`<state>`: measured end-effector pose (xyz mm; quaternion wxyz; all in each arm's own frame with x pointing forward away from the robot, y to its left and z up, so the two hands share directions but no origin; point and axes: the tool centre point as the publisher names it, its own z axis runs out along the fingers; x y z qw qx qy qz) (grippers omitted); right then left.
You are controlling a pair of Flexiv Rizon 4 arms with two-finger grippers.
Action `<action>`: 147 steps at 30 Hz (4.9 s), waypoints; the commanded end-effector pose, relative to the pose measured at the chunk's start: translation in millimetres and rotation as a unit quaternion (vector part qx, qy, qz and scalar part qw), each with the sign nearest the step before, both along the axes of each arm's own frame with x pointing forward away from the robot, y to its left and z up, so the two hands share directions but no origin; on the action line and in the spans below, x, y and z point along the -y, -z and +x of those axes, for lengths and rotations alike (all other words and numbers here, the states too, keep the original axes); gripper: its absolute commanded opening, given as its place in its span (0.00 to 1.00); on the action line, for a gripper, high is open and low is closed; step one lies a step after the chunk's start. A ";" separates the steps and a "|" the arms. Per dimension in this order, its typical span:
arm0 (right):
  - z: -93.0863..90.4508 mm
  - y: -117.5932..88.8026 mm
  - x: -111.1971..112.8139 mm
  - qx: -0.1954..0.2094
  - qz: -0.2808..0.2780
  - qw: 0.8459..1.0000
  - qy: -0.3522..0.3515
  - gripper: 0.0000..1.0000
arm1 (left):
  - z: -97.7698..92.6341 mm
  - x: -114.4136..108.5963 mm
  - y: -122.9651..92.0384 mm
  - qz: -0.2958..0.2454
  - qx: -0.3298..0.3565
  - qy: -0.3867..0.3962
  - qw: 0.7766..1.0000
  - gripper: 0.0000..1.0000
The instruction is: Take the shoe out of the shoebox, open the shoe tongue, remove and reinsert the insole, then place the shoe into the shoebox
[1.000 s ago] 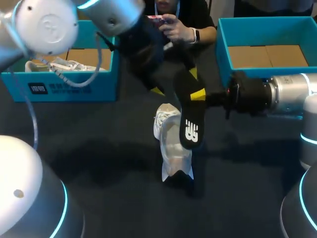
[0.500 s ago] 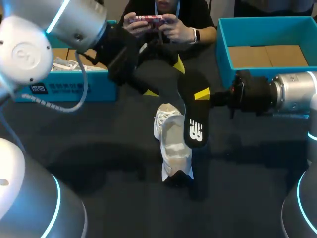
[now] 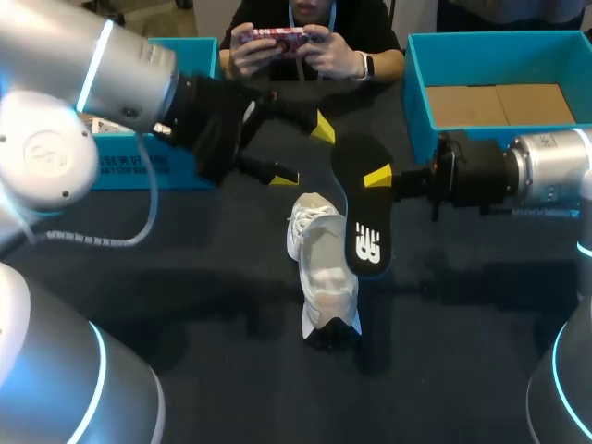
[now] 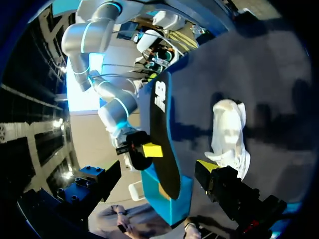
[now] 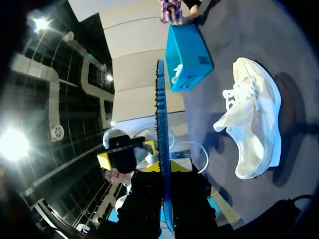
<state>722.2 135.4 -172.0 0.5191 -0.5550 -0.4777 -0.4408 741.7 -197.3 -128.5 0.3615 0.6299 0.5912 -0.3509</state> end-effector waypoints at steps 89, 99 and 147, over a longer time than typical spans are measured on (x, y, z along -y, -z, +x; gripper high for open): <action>-7.8 -9.7 -36.2 0.045 -0.003 0.999 0.030 0.00 | 17.0 40.9 37.0 -0.233 -0.024 -0.043 0.971 0.33; -8.0 -8.6 -36.1 0.047 -0.001 0.998 0.031 0.00 | 17.5 45.0 35.8 -0.236 -0.026 -0.041 0.971 0.17; -41.1 -10.5 26.7 0.232 -0.120 0.964 0.055 1.00 | 0.2 29.5 52.6 -0.216 -0.194 -0.050 0.956 0.00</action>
